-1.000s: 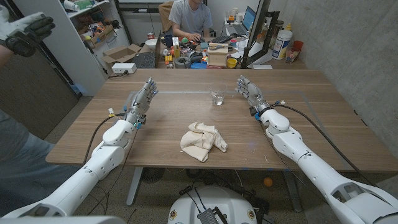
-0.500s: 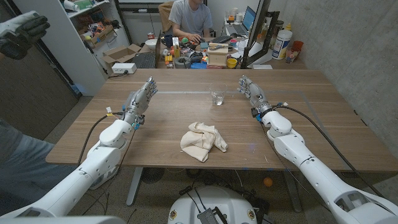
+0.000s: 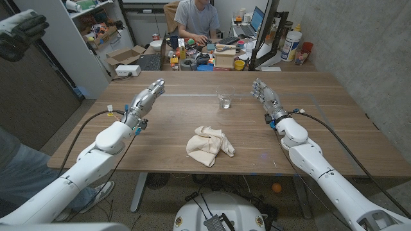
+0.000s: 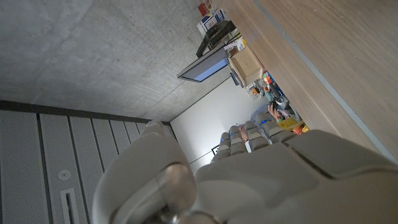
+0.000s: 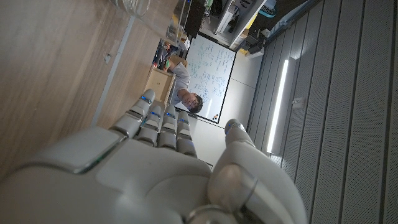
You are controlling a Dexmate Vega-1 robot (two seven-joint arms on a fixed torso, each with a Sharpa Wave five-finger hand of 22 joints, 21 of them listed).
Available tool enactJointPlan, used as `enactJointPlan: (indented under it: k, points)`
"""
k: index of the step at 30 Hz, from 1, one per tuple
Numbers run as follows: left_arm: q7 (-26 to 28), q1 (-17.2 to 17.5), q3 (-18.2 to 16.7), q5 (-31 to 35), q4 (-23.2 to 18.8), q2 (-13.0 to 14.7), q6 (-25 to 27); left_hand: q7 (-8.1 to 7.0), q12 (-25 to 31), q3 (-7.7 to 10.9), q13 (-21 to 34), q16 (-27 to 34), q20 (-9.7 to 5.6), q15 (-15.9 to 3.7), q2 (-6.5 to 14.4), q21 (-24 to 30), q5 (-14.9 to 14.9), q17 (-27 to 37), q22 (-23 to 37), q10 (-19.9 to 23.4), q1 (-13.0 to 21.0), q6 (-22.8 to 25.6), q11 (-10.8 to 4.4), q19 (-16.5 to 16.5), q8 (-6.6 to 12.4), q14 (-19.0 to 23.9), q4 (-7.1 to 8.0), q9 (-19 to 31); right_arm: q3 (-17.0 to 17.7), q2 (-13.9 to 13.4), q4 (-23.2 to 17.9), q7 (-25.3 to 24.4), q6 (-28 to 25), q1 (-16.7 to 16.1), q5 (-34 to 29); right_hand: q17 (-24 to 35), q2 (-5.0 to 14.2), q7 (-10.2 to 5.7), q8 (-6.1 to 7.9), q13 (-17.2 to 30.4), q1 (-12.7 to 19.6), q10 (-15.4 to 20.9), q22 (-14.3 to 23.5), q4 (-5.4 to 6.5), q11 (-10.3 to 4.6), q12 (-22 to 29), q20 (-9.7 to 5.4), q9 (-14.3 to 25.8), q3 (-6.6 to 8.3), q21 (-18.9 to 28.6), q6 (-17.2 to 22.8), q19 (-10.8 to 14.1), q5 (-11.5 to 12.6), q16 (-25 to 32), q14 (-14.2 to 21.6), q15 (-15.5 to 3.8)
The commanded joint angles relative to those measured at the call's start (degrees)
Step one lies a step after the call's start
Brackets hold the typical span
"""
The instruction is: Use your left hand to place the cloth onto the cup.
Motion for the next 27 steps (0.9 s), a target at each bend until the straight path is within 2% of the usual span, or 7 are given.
enactJointPlan:
  k: [1, 7, 9, 14, 19, 24, 27]
  points:
    - [3.83, 6.11, -2.95, 9.78, -10.60, 6.92, 1.71, -0.12, 0.43, 0.35, 0.13, 0.18, 0.44, -0.07, 0.11, -0.50, 0.54, -0.08, 0.10, 0.49, 1.63, 0.55, 0.15, 0.19, 0.32, 0.27, -1.06, 0.13, 1.21, -1.14, -3.28, -1.39, -0.25, -2.08, 0.05, 0.14, -0.14, -0.21, 0.30, 0.31, 0.63, 0.40, 0.19, -0.16, -0.13, 0.30, -0.01, 0.31, 0.47, -0.07, 0.25, 0.22, 0.39, 0.29, 0.30, -0.11]
    - [5.52, 9.00, -4.98, 15.36, -15.76, 10.12, 4.91, -0.23, 0.39, 1.08, 0.20, 0.16, 4.20, 0.09, 0.01, -0.97, 0.53, -0.16, 0.16, 0.79, 5.00, 0.96, 0.21, 1.69, 0.49, 1.11, -3.17, 0.25, 1.10, -1.02, -3.54, -1.60, 0.23, -2.05, -0.10, 0.14, -0.14, -0.36, 0.33, 0.31, 0.65, 0.47, 0.20, -0.18, -0.15, 0.31, 0.03, 0.31, 0.49, -0.11, 0.38, 0.19, 0.40, 0.29, 0.32, -0.15]
    - [5.96, 10.12, -5.77, 18.28, -18.34, 11.84, 6.57, -0.23, 0.38, 1.14, 0.21, 0.15, 4.57, 0.08, -0.02, -1.01, 0.52, -0.17, 0.17, 0.80, 5.32, 1.14, 0.23, 1.91, 0.55, 1.19, -3.37, 0.26, 1.05, -0.98, -3.59, -1.63, 0.59, -1.99, -0.24, 0.13, -0.15, -0.41, 0.33, 0.31, 0.65, 0.52, 0.20, -0.18, -0.10, 0.33, 0.05, 0.31, 0.49, -0.12, 0.38, 0.17, 0.40, 0.29, 0.32, -0.14]
    - [6.23, 11.59, -6.98, 22.43, -22.24, 13.59, 9.12, -0.42, 0.49, 1.30, 0.25, 0.20, 5.71, 0.05, -0.16, -1.10, 0.51, -0.17, 0.20, 1.19, 6.43, 1.70, 0.15, 2.80, 0.74, 1.65, -4.08, 0.32, 1.04, -0.81, -3.39, -1.62, 1.36, -1.74, -0.25, 0.12, -0.17, -0.52, 0.33, 0.32, 0.67, 0.54, 0.20, -0.20, -0.20, 0.33, 0.08, 0.32, 0.49, -0.16, 0.42, 0.14, 0.40, 0.28, 0.31, -0.14]
    - [8.00, 13.05, -7.78, 29.14, -26.40, 14.55, 11.98, -0.83, 1.03, 1.43, 0.33, 0.51, 8.21, 0.36, -0.45, -1.60, 0.49, -0.14, 0.27, 2.96, 7.99, 3.46, 0.60, 3.62, 1.26, 3.24, -5.09, 0.42, 1.01, -0.51, -2.94, -1.41, 2.18, -1.39, -0.02, 0.11, -0.18, -0.76, 0.30, 0.32, 0.69, 0.55, 0.21, -0.22, -0.21, 0.32, 0.08, 0.32, 0.50, -0.19, 0.41, 0.12, 0.41, 0.27, 0.33, -0.21]
    - [8.48, 13.18, -7.41, 35.27, -29.14, 14.97, 13.70, -0.99, 1.38, 1.31, 0.38, 0.79, 9.58, 0.10, -0.66, -1.81, 0.50, -0.10, 0.32, 4.22, 8.44, 4.55, 0.58, 4.41, 1.50, 4.50, -5.40, 0.44, 0.91, -0.31, -2.13, -1.03, 2.70, -0.97, 0.18, 0.11, -0.17, -0.80, 0.29, 0.32, 0.71, 0.56, 0.21, -0.22, -0.20, 0.31, -0.02, 0.32, 0.52, -0.18, 0.41, 0.20, 0.42, 0.29, 0.39, -0.19]
    - [8.09, 12.93, -6.96, 37.85, -30.20, 15.06, 14.21, -1.29, 1.60, 1.27, 0.42, 0.95, 9.83, -0.10, -0.73, -1.69, 0.52, -0.07, 0.34, 5.03, 8.70, 5.27, 0.32, 5.47, 1.66, 5.29, -5.56, 0.45, 0.89, -0.23, -1.63, -0.85, 2.87, -0.67, 0.27, 0.12, -0.14, -0.83, 0.28, 0.32, 0.71, 0.66, 0.22, -0.21, -0.15, 0.34, -0.08, 0.33, 0.53, -0.20, 0.42, 0.21, 0.43, 0.30, 0.42, -0.18]
